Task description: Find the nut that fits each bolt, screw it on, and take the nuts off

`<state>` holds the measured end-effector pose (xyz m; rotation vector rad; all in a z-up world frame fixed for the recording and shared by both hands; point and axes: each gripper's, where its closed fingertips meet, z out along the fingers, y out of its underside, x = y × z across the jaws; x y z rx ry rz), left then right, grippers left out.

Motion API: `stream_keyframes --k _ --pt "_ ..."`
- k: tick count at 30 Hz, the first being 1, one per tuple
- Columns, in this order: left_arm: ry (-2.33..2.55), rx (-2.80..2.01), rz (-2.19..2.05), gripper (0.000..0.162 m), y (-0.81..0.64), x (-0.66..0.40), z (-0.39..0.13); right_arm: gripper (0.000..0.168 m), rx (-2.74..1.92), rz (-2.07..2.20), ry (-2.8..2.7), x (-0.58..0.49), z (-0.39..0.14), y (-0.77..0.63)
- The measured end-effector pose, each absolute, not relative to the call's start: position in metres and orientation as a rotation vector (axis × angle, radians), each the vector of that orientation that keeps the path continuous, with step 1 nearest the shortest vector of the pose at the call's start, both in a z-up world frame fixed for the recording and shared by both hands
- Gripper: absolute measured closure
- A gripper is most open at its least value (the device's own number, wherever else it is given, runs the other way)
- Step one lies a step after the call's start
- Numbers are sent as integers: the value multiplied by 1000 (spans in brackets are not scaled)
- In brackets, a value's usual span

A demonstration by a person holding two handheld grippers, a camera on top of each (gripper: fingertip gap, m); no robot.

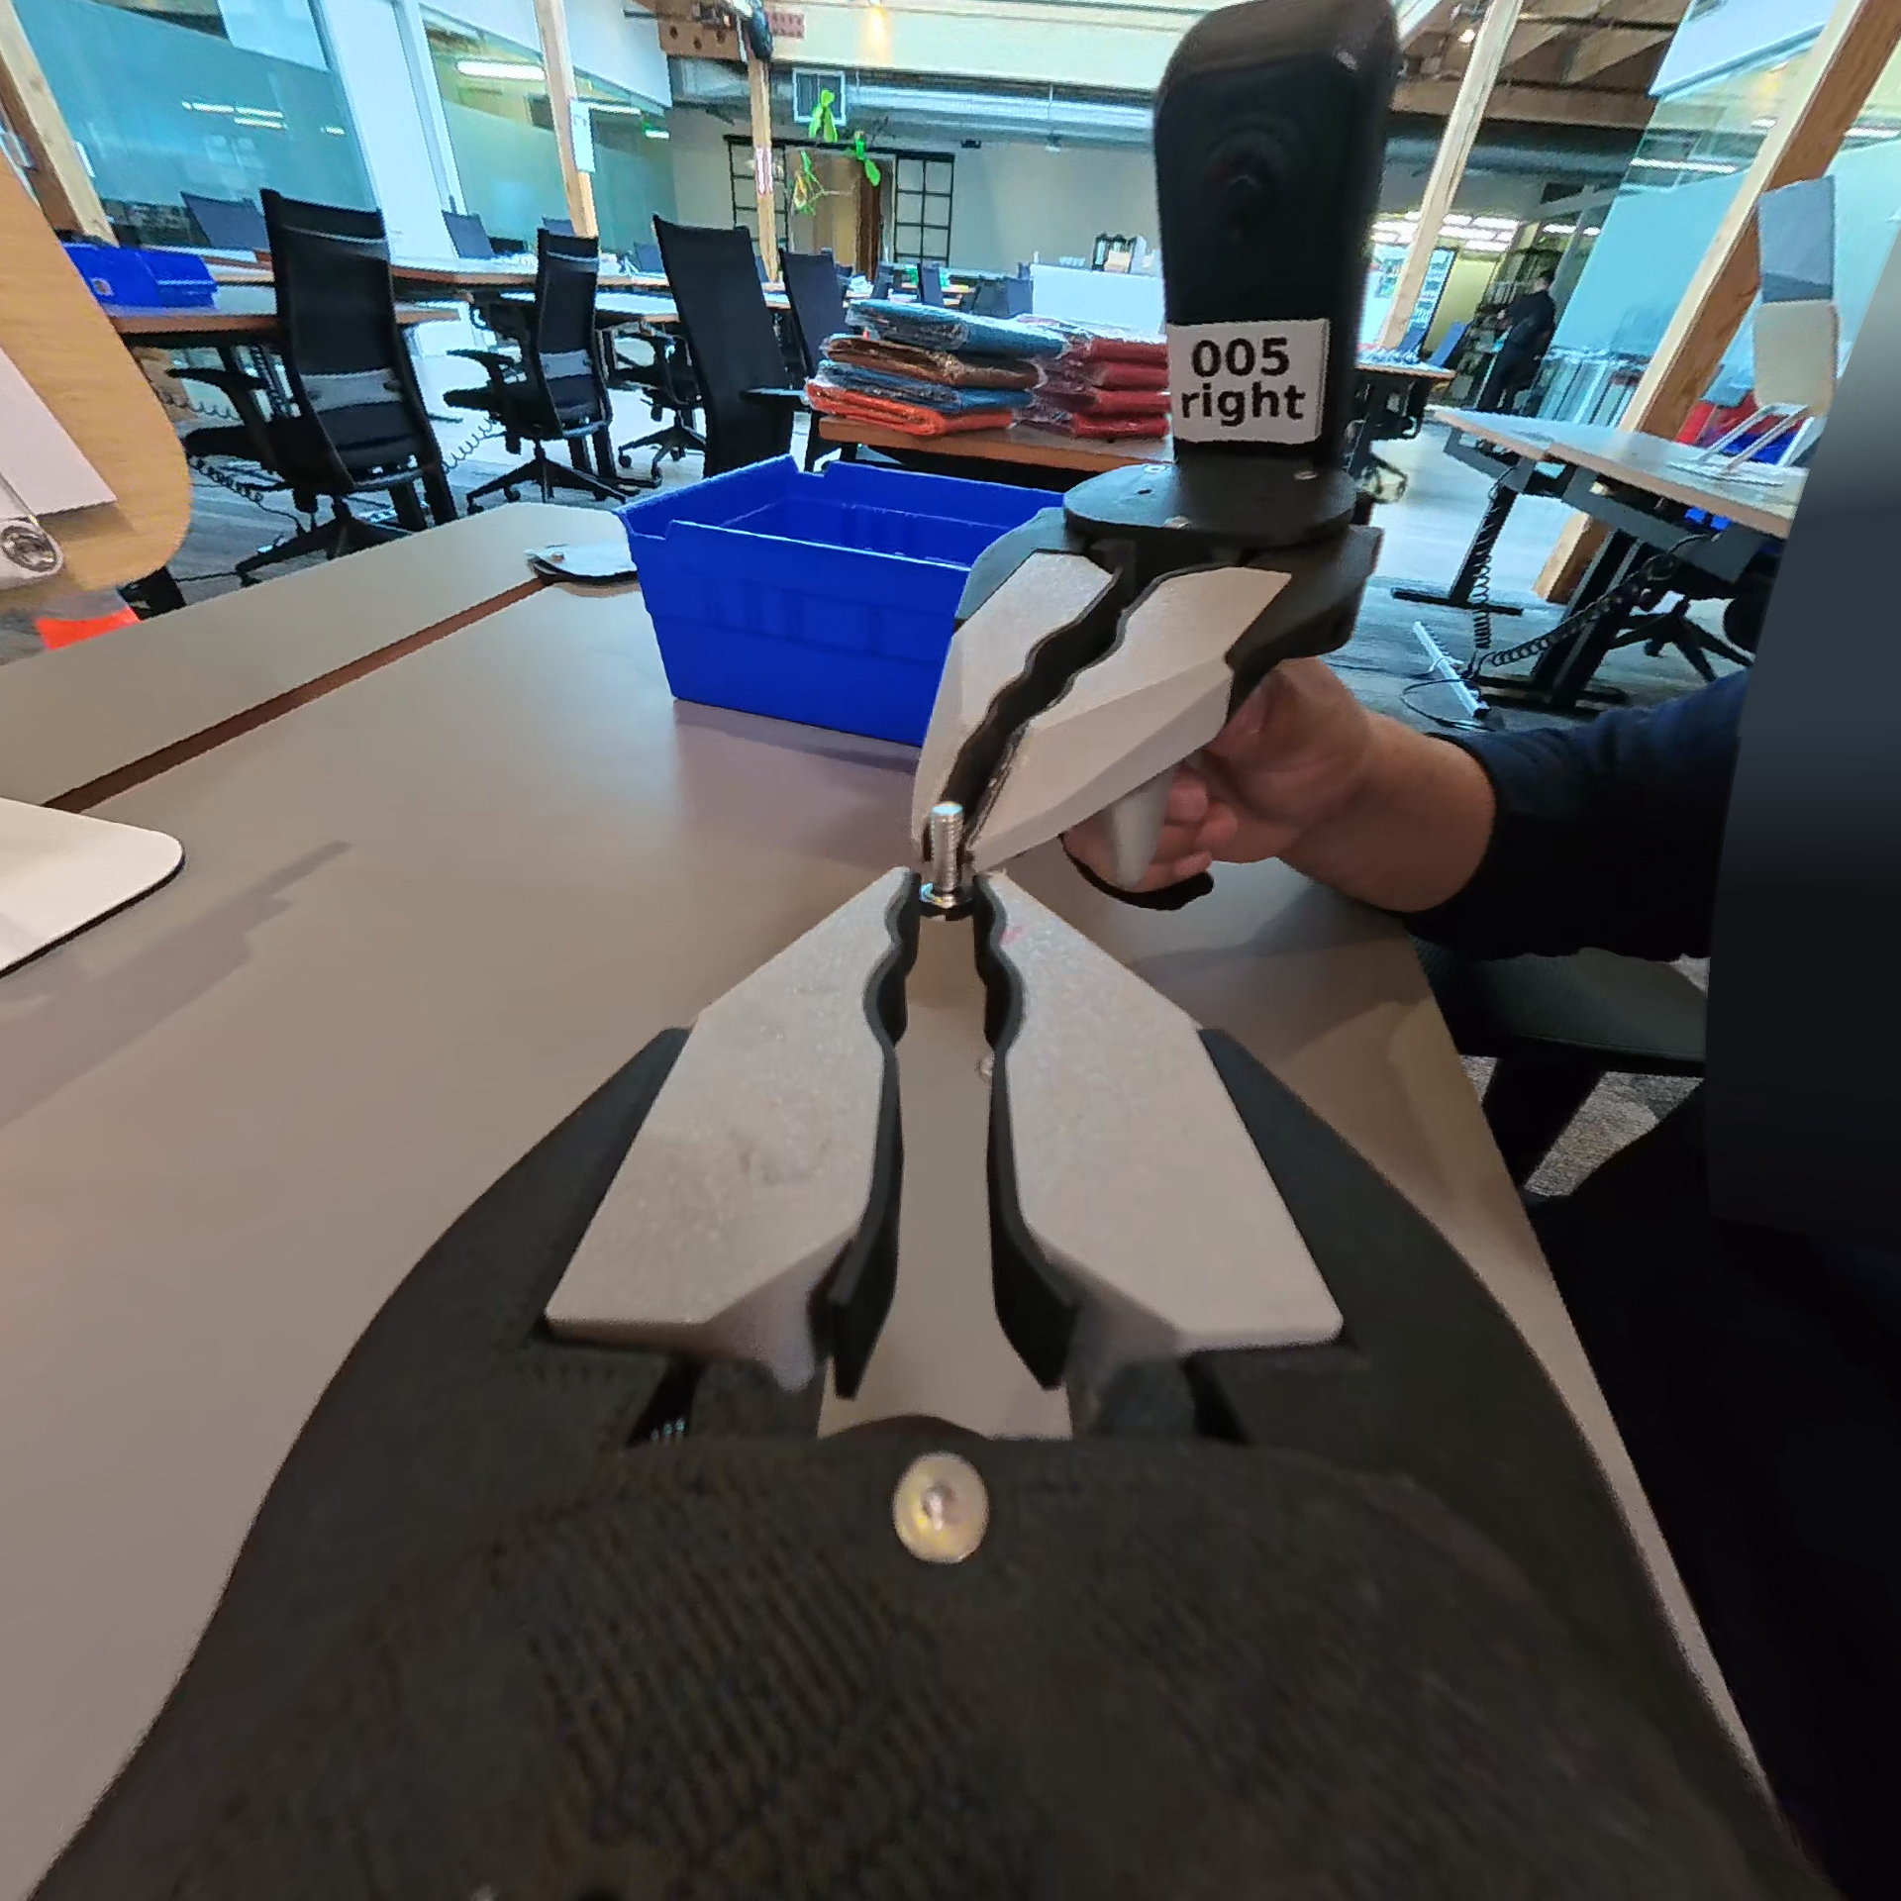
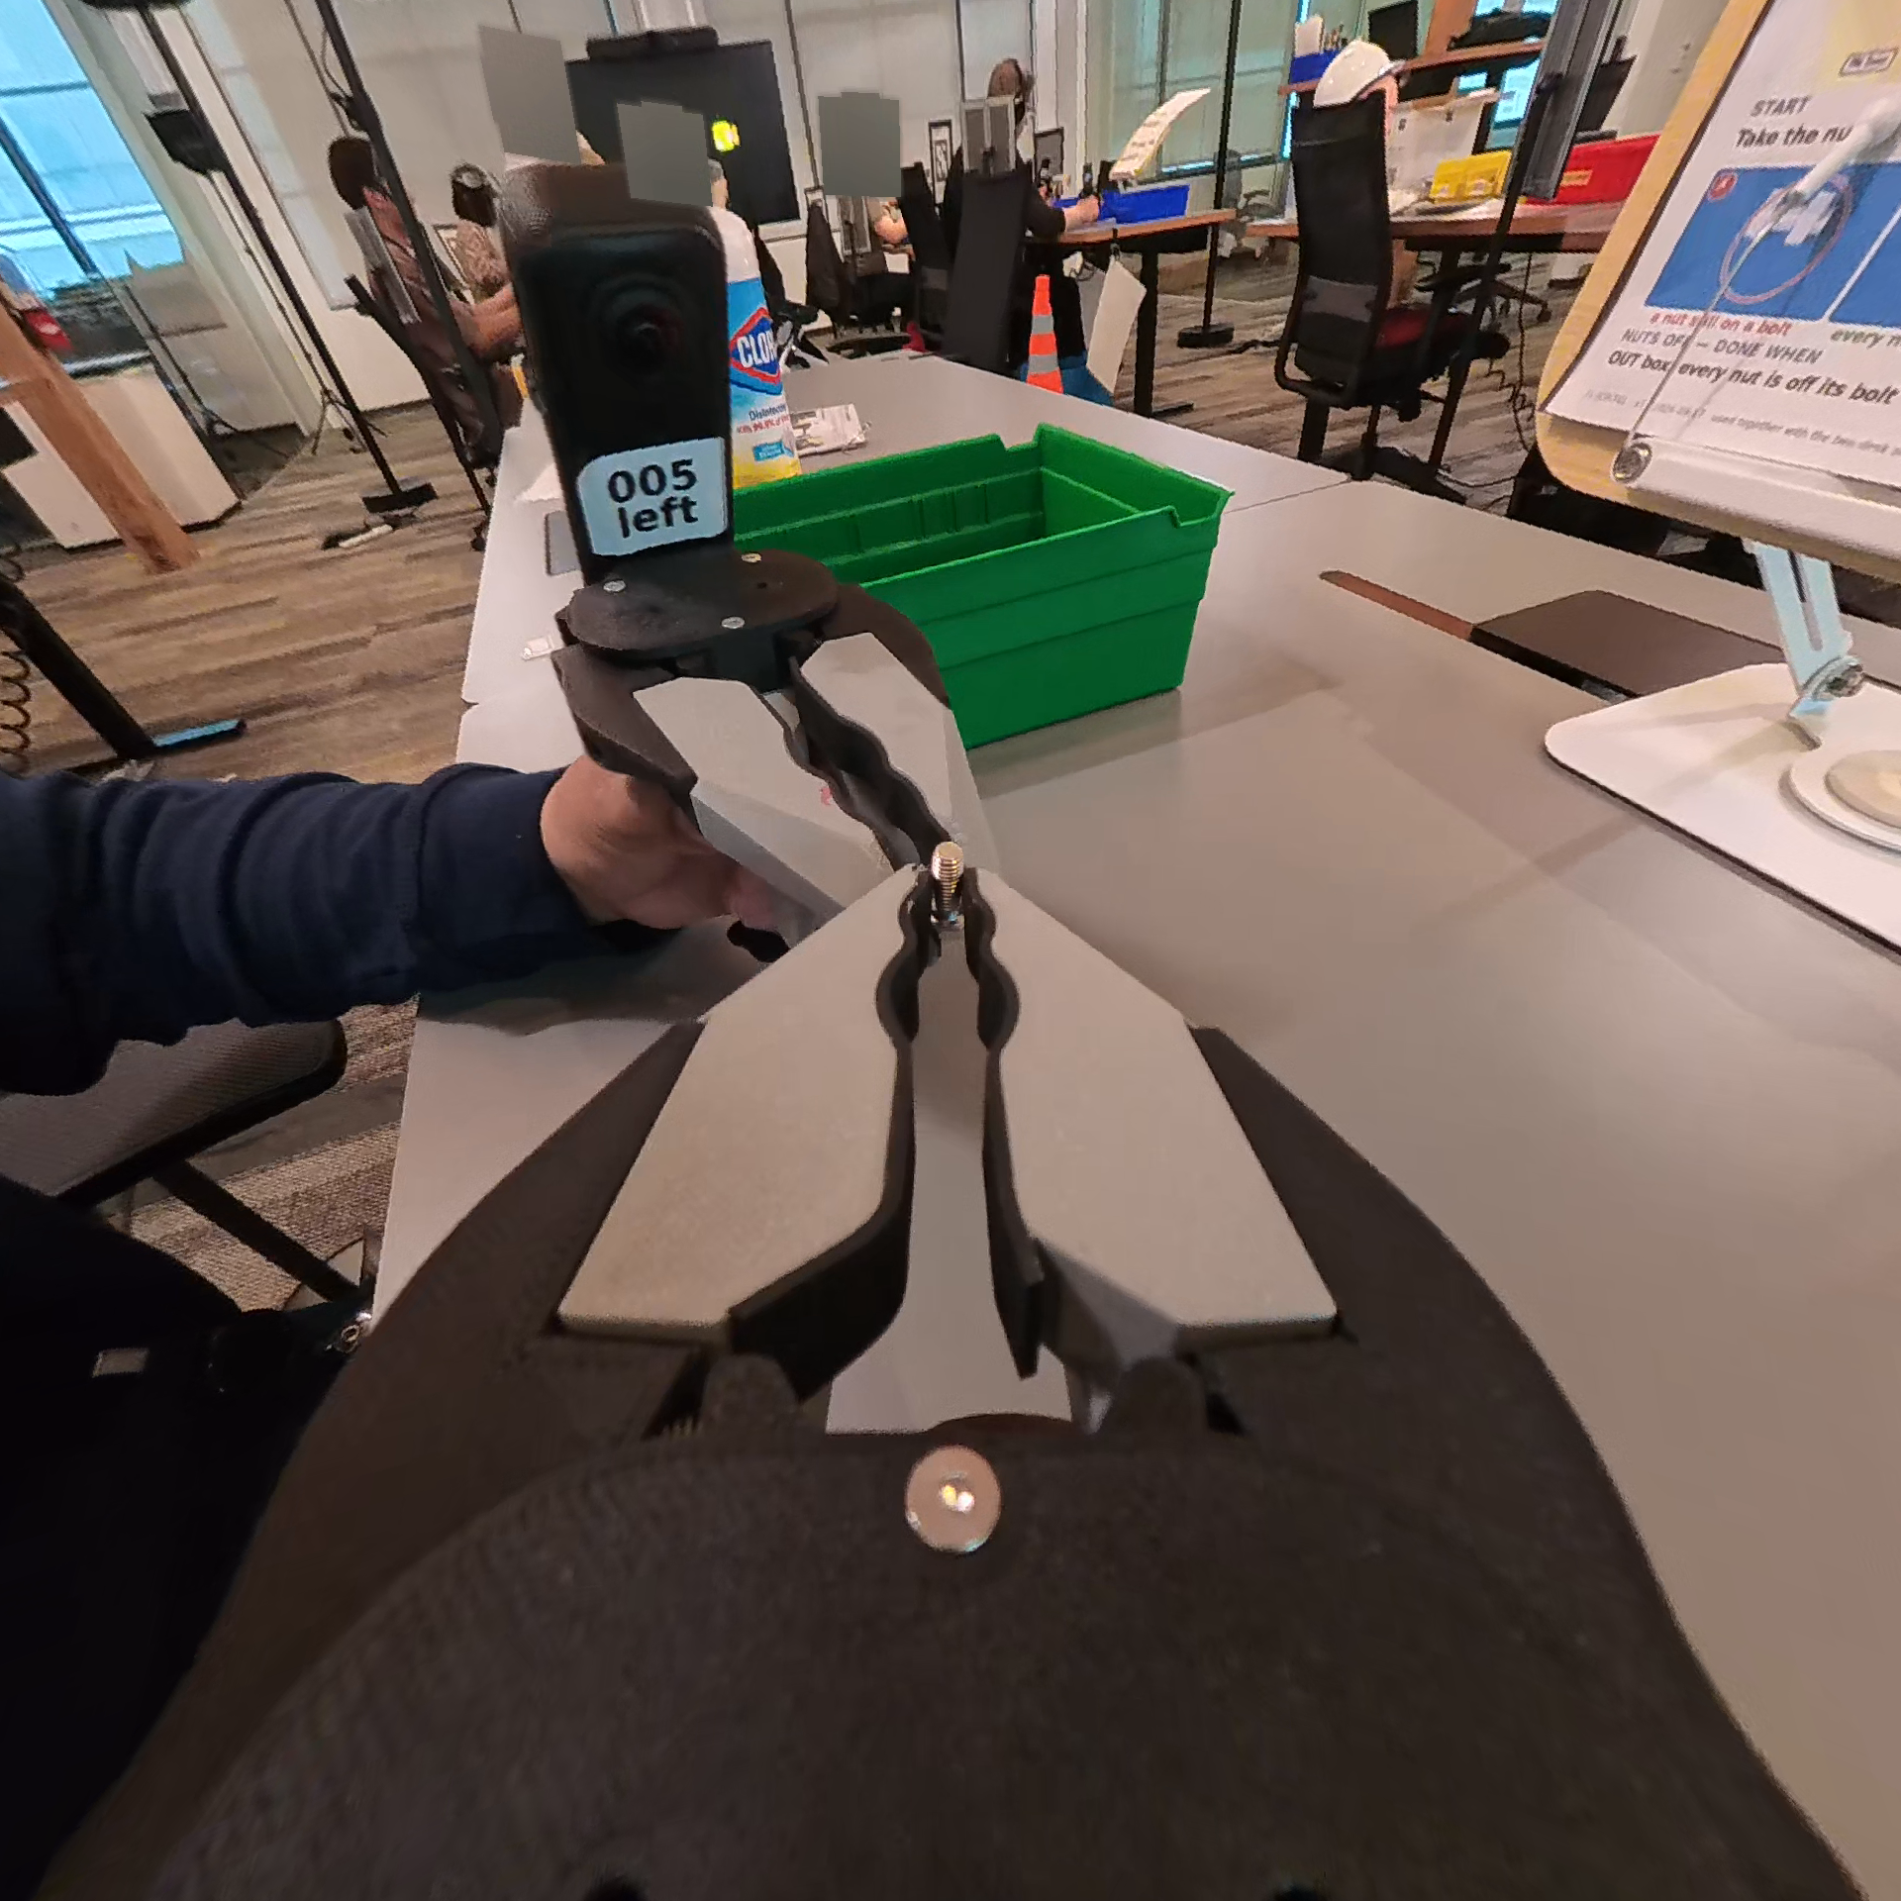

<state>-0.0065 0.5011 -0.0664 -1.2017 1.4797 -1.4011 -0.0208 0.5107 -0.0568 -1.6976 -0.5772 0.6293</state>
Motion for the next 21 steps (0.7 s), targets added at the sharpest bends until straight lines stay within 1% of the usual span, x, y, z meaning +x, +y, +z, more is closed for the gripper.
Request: stream_keyframes --k 8,11,21 --pt "1469 -1195 -1408 155 501 -8 -63 164 -1652 657 -571 -19 -50 508" --pt "1478 -1196 -1394 154 500 -7 -65 167 -1657 675 -568 -20 -51 509" --pt "1505 -1221 -1365 154 501 -6 -72 168 -1663 598 -599 -18 -52 509"
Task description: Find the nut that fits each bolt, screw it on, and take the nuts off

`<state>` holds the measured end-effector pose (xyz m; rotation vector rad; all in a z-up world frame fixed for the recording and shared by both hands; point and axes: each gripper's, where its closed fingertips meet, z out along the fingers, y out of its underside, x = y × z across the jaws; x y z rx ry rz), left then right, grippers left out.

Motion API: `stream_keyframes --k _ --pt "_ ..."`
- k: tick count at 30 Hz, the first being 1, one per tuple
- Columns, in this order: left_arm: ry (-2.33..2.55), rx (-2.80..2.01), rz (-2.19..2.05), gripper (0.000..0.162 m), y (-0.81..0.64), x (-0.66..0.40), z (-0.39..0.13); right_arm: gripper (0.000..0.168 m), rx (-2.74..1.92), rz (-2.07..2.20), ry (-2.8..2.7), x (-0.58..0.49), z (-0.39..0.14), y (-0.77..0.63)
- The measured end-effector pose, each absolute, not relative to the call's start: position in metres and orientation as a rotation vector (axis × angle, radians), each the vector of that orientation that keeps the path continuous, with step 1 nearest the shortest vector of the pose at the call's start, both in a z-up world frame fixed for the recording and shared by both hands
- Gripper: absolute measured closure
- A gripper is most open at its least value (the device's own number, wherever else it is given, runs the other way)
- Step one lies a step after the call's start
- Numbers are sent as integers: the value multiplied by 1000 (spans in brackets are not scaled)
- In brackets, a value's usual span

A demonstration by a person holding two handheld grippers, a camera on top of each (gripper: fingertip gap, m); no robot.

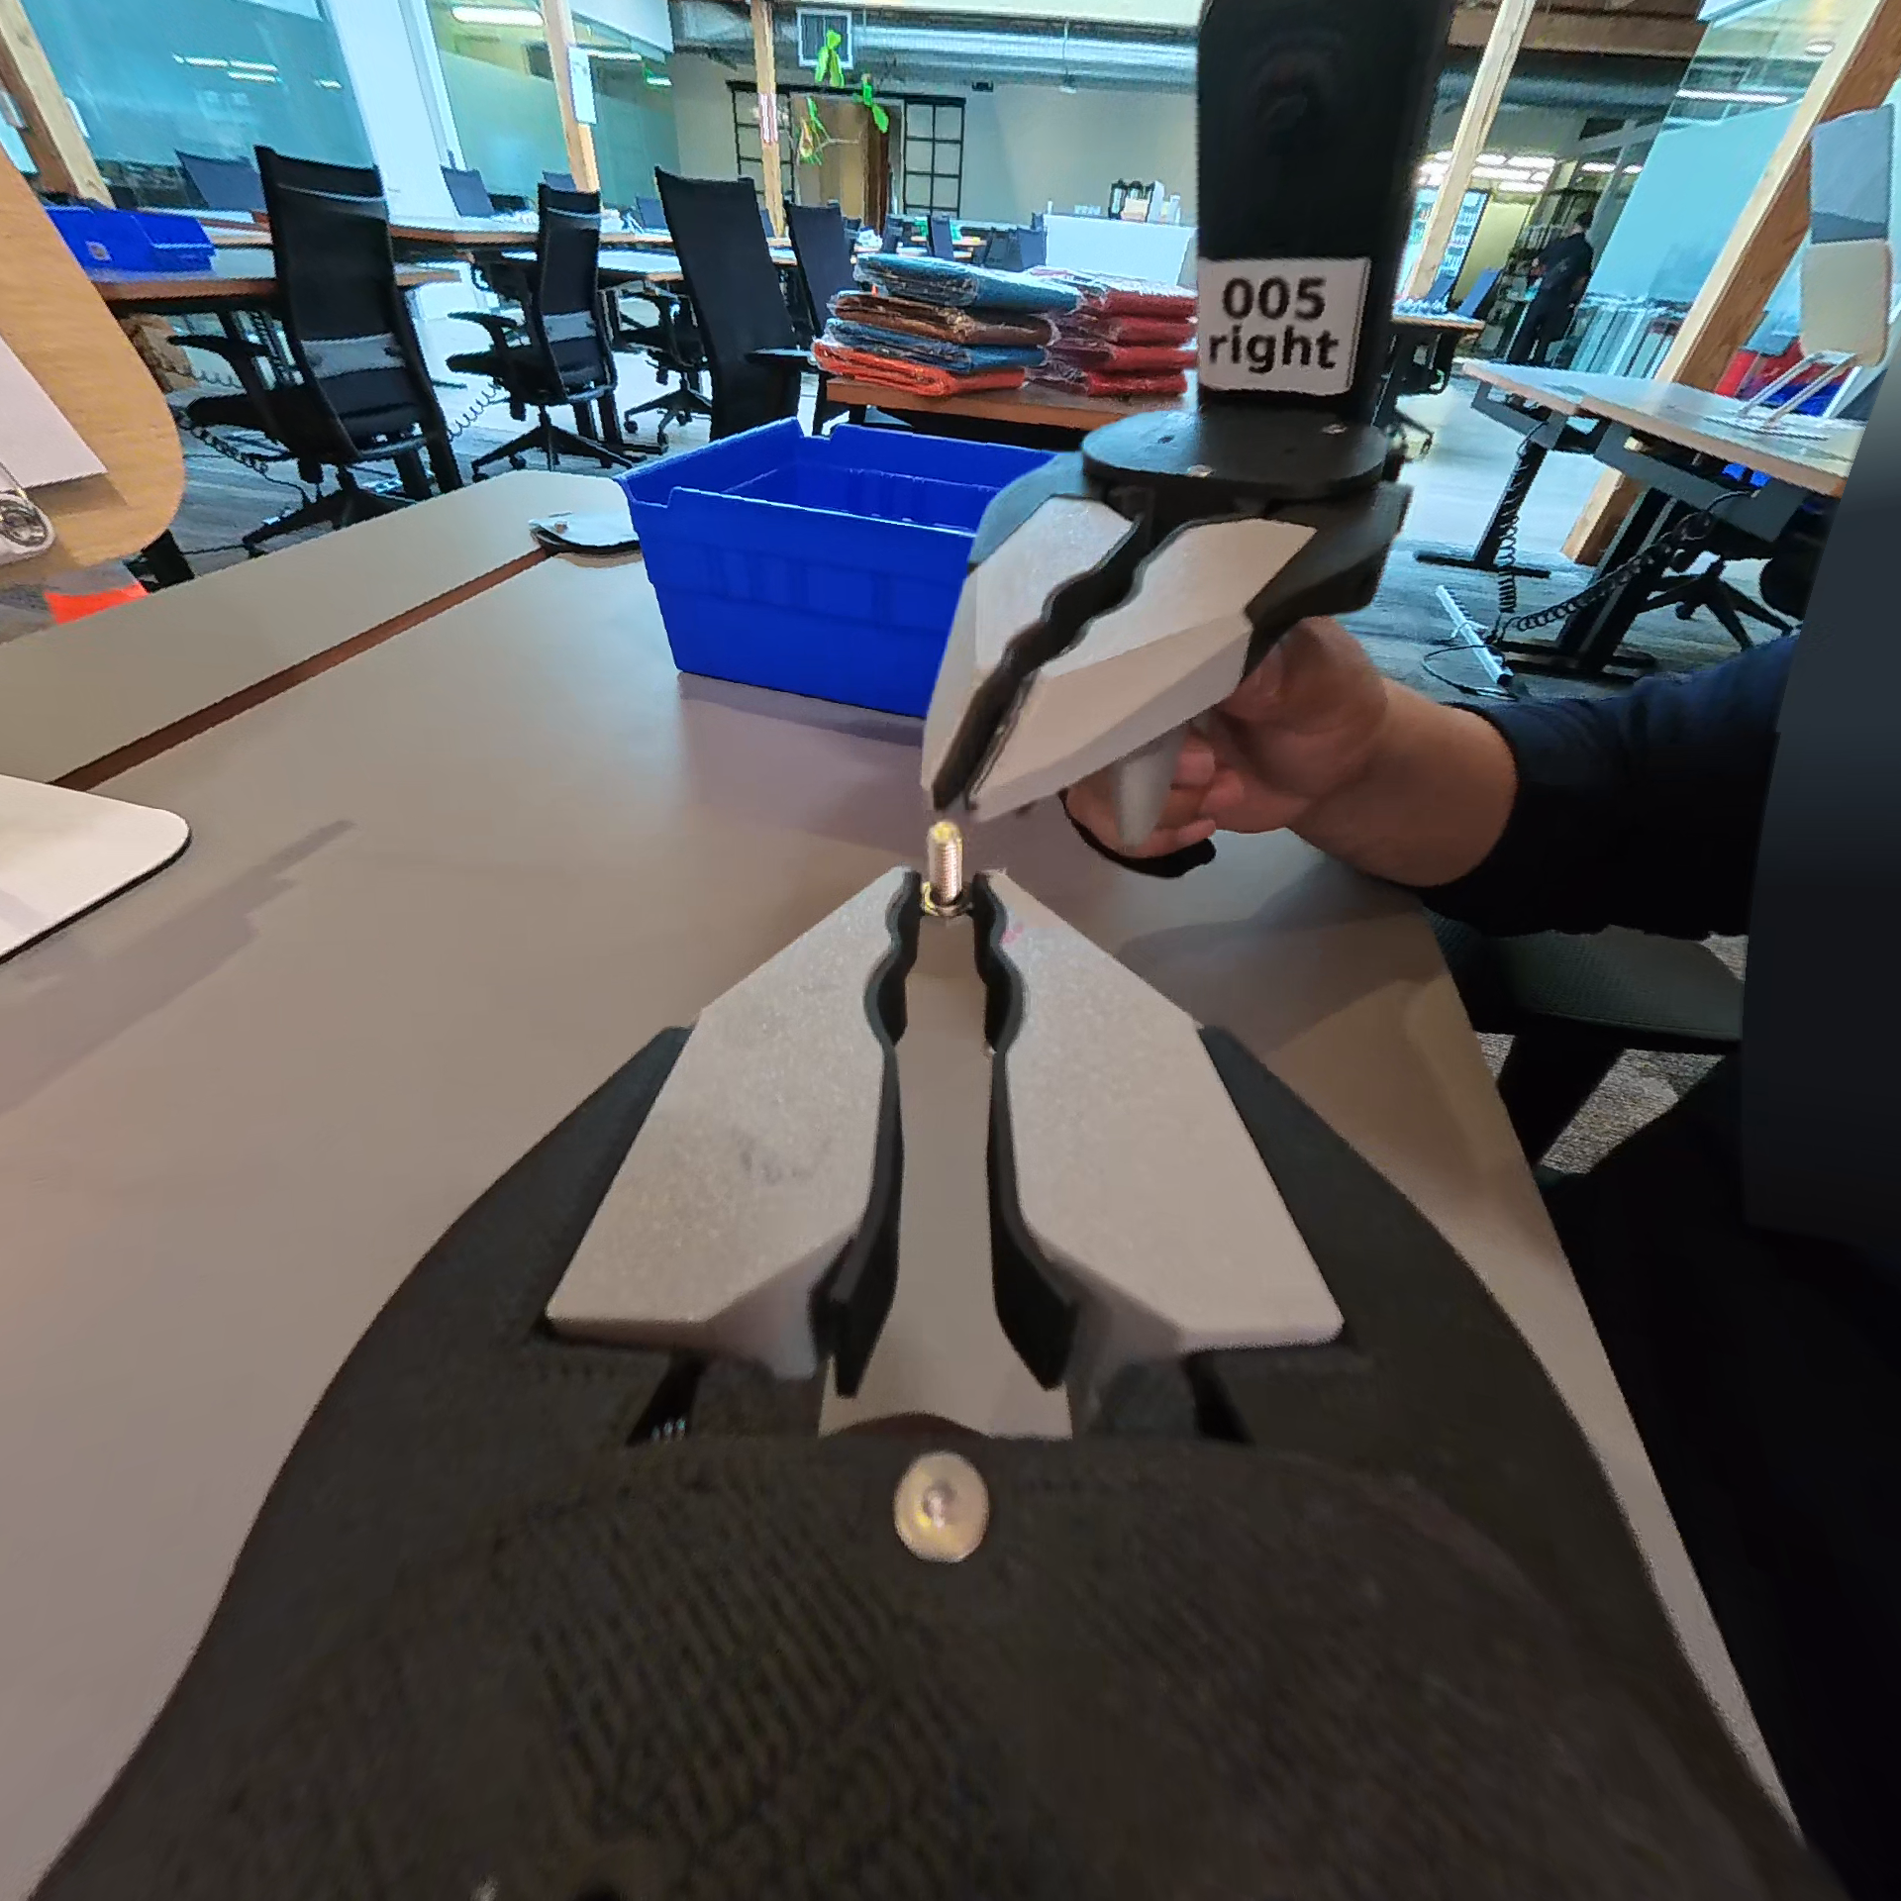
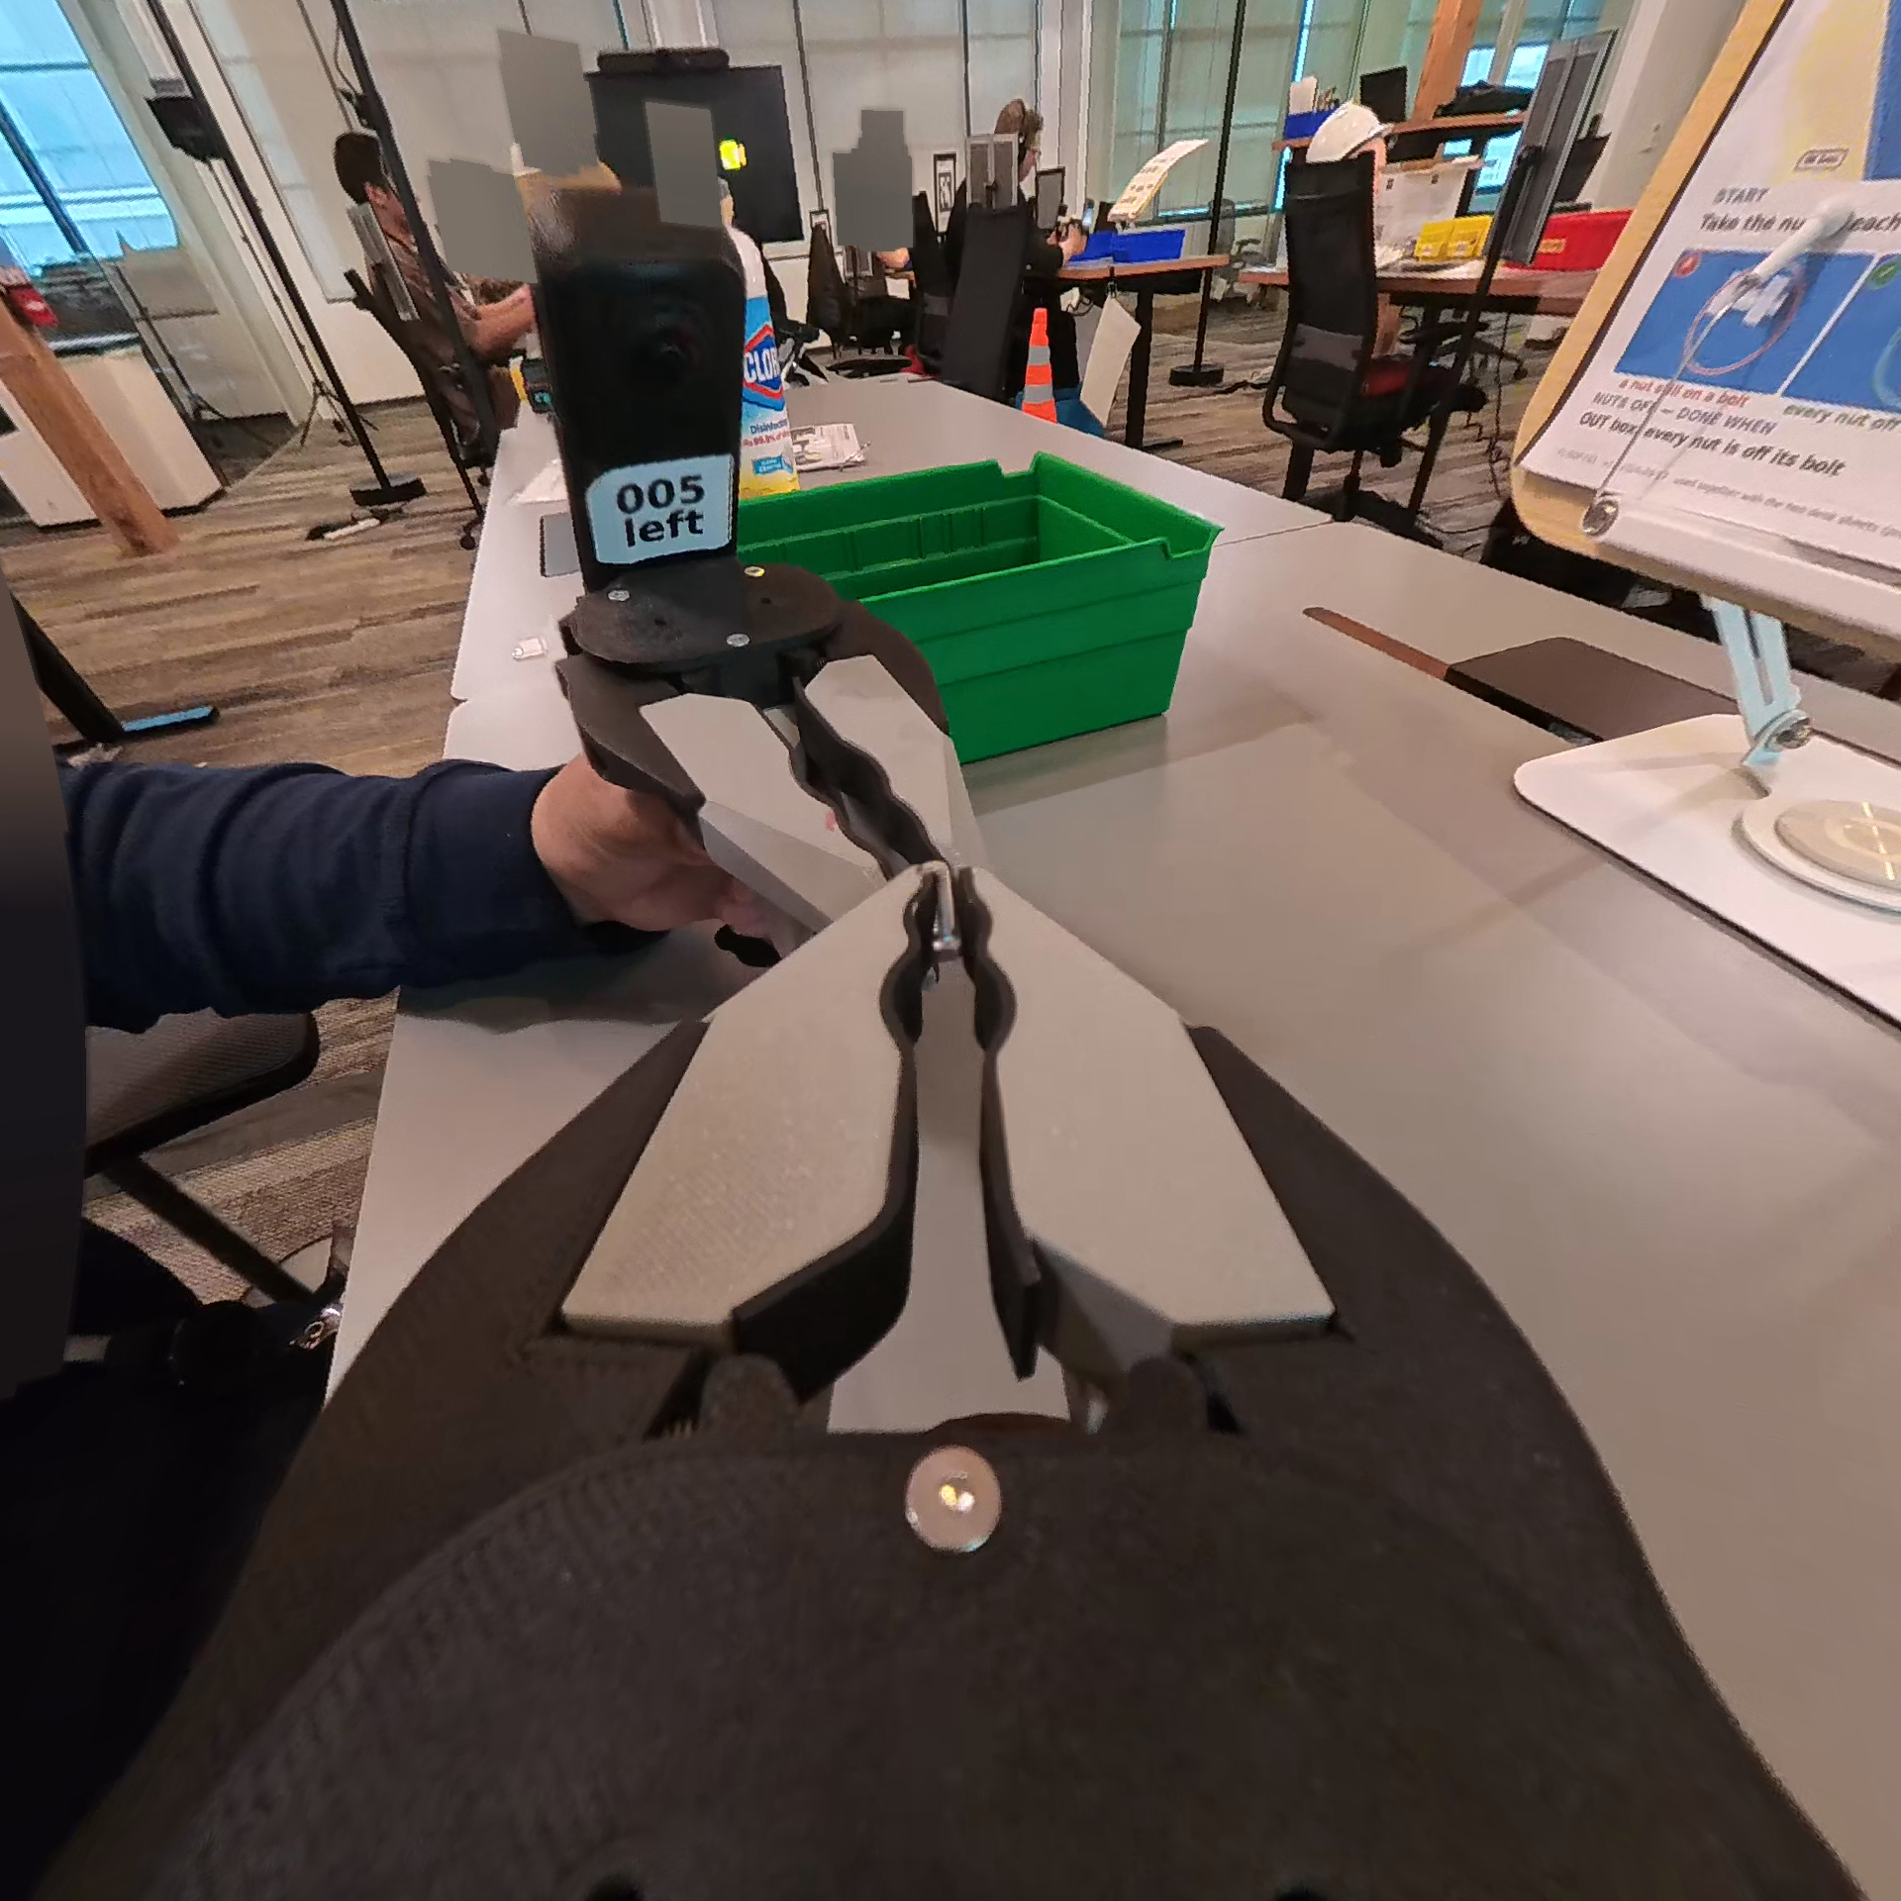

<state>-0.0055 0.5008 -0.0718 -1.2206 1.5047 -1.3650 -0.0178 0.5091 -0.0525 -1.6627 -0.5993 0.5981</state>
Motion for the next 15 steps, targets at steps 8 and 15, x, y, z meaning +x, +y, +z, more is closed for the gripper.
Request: stream_keyframes --k 8,15 --pt "1555 -1256 -1306 154 499 -3 -82 156 -1695 585 -622 -22 -60 511" --pt "1577 -1259 -1251 154 499 -1 -87 168 -1729 565 -604 -17 -67 515"
